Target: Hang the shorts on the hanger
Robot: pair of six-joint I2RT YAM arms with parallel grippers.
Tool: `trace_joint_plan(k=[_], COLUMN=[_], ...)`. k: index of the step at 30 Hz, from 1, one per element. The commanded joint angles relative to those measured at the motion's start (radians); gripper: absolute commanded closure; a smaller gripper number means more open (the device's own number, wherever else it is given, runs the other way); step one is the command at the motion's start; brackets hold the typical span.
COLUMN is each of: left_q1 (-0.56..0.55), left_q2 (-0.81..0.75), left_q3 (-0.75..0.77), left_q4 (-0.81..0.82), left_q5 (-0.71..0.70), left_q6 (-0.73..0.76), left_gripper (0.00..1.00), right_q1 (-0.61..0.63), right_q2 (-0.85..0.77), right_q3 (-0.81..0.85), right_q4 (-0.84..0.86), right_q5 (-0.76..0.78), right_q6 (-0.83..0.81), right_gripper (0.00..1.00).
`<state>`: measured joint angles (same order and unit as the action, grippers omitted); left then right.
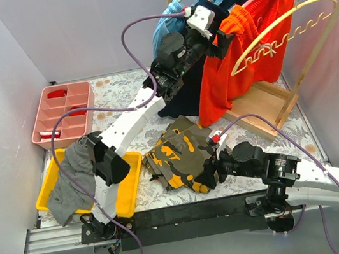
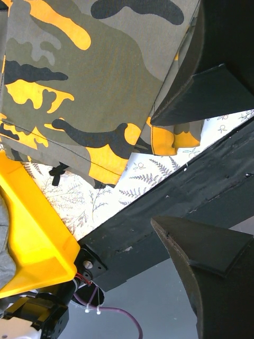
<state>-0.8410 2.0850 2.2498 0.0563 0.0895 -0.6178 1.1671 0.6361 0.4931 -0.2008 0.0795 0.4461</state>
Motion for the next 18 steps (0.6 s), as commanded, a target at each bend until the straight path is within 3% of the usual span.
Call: trace_joint_plan(k=[1,8,9,15,18], left_q1=[-0.006,-0.004,-0.004,-0.003,-0.003], left_q2=[-0.198,-0.376,-0.402,-0.618,-0.745], left_q3=[-0.082,-0.269,-0.319,-0.522,-0.694], left_q4=[0.025,0.001,-0.006,-0.05,-0.096], left_q5=[0.021,0.009,0.004,-0.04,-0.076], left_q6=[-0.01,-0.055,-0.065,-0.193,-0.293], left_gripper=[0.22,0.08,0.02,0.02,0.02], right_q1=[0.006,0.008,0.006,0.006,0.006], right_q2=[0.007,0.011,0.013,0.017,0.01], right_q3=[0.019,0.033,0.038,0.061,0.064], right_q4=[0.049,0.044,0.043,0.017,0.009], right_q5=[0.019,0.046,0.055,0.115,0.153], right_q6=[0.005,0.0,0.0,-0.009,-0.011], right_gripper=[0.24,0.23,0.22,0.18,0.14])
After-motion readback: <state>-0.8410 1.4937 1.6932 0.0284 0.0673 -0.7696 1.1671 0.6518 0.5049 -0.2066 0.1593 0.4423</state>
